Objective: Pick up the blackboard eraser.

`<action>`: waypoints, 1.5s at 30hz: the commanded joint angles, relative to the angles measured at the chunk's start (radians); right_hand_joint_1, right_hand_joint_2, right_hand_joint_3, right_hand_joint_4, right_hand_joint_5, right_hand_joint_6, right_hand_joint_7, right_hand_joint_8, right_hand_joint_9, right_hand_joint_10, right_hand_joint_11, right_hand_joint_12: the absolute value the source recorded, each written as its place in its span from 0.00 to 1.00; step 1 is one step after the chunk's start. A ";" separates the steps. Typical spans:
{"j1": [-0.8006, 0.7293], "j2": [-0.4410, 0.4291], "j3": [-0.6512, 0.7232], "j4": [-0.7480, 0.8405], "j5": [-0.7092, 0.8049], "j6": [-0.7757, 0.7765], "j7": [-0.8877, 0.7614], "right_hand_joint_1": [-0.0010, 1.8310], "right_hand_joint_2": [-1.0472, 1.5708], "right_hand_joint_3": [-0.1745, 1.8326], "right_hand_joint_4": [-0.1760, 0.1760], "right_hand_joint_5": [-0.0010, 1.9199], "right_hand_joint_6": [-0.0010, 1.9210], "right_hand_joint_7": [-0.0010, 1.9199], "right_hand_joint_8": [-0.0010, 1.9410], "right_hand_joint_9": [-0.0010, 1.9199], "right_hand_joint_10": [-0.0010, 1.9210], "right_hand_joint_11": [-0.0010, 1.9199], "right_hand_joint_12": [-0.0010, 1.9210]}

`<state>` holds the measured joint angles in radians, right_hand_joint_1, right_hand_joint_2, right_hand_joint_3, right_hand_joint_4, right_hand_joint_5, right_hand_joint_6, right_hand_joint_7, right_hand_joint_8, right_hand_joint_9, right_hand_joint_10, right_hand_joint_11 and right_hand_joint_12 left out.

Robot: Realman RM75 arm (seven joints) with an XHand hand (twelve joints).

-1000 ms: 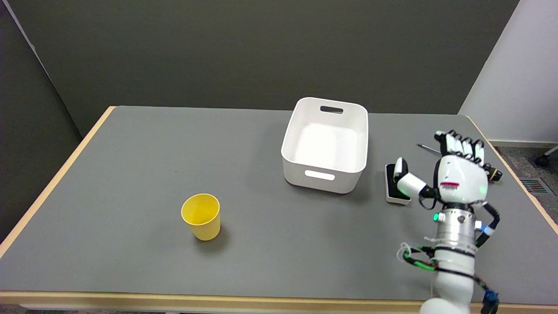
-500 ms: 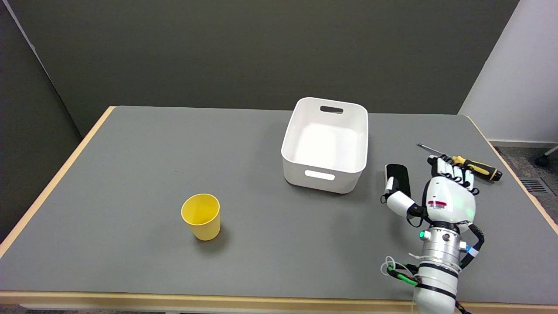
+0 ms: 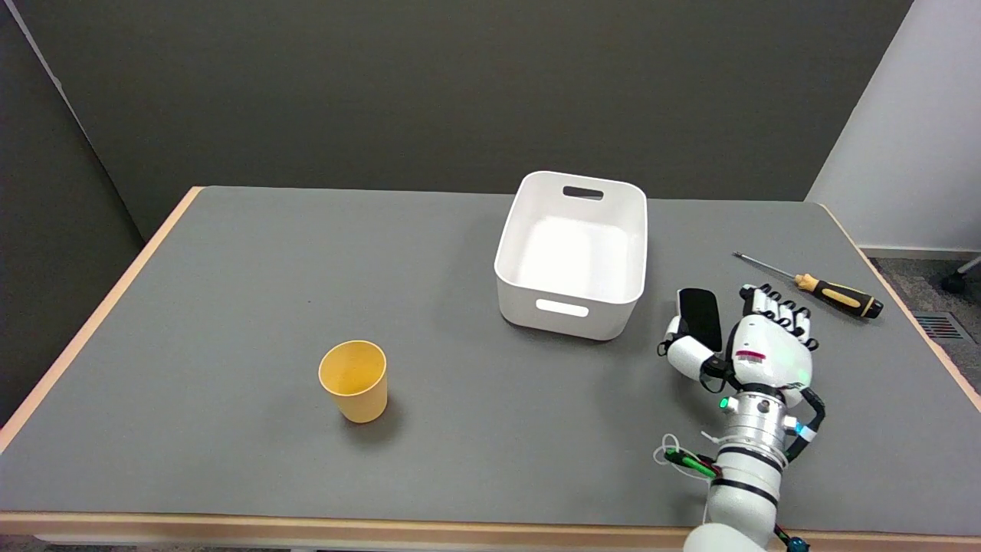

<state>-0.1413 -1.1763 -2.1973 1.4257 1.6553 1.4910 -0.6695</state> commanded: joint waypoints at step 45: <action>0.234 -0.030 0.013 -0.240 -0.006 -0.145 0.026 0.56 0.95 0.14 0.00 0.18 0.97 0.21 1.00 0.35 1.00 0.11 1.00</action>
<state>0.0559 -1.2063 -2.1962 1.2239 1.7978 1.3279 -0.6790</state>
